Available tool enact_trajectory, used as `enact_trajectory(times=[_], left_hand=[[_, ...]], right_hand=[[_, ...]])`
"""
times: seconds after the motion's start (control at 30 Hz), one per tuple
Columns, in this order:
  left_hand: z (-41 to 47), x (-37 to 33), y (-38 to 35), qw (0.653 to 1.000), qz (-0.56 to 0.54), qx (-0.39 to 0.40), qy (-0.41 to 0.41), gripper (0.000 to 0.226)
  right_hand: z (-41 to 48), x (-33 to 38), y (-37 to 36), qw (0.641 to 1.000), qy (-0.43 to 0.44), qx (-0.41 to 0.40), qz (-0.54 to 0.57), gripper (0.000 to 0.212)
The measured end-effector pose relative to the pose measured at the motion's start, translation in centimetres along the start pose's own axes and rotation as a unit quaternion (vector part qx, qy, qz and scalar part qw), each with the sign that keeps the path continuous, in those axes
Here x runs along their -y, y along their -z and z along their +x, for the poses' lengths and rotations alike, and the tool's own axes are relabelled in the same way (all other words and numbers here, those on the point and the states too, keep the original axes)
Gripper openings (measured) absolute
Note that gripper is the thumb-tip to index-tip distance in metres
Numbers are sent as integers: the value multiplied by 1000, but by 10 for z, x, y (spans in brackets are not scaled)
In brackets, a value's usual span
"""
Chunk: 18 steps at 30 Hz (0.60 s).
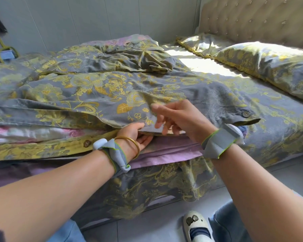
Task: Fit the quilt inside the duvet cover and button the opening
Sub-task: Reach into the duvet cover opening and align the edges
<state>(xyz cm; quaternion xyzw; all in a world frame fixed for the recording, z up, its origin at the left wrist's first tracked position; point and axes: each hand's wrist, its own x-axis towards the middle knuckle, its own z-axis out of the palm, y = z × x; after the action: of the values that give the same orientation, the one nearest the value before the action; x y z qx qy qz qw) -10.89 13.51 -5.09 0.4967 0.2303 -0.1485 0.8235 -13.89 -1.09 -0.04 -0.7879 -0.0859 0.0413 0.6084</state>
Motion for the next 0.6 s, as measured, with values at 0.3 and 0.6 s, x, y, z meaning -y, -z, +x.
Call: enact_trajectory(times=[0.3,0.6], left_hand=[[-9,-9,15,1000,3,-7,-28,7],[-6,-34,51,993,-15,-91,-73,8]], right_hand=[[18,-36,-11,860,141,6,-490,34],[40,-31,-5,850,36,116,-513,23]])
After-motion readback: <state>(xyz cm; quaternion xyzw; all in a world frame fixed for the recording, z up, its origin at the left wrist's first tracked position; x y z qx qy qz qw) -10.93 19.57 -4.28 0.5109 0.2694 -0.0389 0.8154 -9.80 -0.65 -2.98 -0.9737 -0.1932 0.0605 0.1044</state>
